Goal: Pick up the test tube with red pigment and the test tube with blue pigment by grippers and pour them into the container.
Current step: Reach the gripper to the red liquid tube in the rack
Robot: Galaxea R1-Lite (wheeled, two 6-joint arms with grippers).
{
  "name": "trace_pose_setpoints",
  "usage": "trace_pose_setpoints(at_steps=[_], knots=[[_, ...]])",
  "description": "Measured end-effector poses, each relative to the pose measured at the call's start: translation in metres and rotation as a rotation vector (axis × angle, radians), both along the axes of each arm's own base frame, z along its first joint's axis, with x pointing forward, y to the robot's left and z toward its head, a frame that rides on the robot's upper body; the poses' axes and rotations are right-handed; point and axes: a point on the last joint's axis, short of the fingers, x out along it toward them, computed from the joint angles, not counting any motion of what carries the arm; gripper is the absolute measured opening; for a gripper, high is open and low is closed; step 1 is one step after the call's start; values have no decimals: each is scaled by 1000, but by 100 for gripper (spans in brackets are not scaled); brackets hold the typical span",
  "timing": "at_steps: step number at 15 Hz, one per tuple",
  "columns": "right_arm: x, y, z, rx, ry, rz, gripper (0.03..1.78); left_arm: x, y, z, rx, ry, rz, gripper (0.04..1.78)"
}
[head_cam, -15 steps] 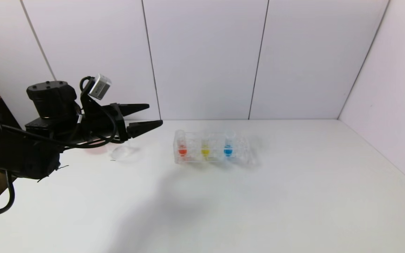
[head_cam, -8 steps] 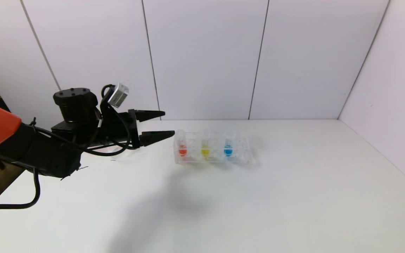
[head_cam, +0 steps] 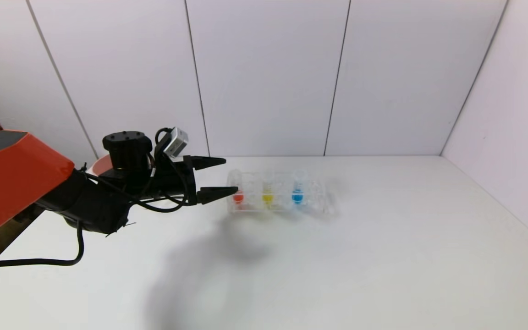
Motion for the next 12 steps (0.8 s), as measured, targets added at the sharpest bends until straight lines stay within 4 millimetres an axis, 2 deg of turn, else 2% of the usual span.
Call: trace_pose_setpoints(at_steps=[12], knots=[[0, 0, 0, 0, 0, 0, 177, 26, -20, -30, 6, 26, -26, 177]])
